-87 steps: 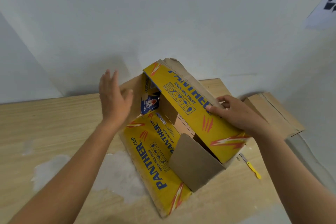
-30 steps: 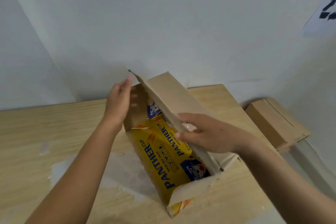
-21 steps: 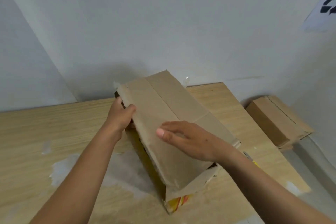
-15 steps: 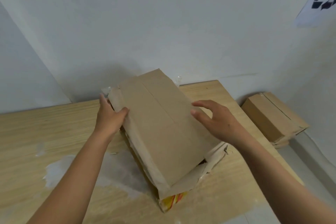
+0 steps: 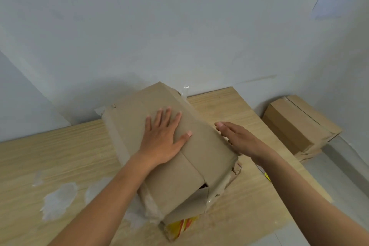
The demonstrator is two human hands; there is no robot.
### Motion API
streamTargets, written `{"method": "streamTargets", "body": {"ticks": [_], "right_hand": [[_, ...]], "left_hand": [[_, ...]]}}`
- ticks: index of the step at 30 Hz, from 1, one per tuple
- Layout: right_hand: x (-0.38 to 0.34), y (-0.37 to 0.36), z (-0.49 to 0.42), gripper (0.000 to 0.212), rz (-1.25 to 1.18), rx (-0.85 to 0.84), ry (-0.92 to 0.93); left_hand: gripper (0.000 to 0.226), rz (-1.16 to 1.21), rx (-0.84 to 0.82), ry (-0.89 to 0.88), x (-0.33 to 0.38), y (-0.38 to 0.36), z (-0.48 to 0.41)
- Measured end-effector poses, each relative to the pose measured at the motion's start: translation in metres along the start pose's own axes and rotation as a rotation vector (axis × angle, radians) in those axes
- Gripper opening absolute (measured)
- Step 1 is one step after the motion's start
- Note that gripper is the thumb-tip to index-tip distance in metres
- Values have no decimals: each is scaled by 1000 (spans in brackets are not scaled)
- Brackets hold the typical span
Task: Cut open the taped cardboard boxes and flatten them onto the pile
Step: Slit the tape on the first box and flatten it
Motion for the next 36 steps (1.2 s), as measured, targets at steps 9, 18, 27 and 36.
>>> {"method": "streamTargets", "body": {"ticks": [9, 18, 27, 36], "right_hand": [[65, 28, -45, 53, 36, -75, -265], [3, 76, -32, 37, -253, 126, 21], [-70, 15, 44, 36, -129, -14, 462], [-50, -52, 54, 52, 360, -117, 613]], "left_hand": [[107, 4, 52, 13, -1, -4, 5], [108, 21, 31, 24, -3, -2, 3], [78, 270, 141, 43, -19, 17, 0], [57, 840, 504, 445, -59, 62, -1]]}}
Point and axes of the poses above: each hand's wrist, its own z-axis away from the middle knuckle, its own y-axis out of the back of the hand, x = y × z, the point moved 5 cm from there along -z, towards the middle knuckle, and after that the axes turned 13 degrees about -z, right-handed, at the moved point
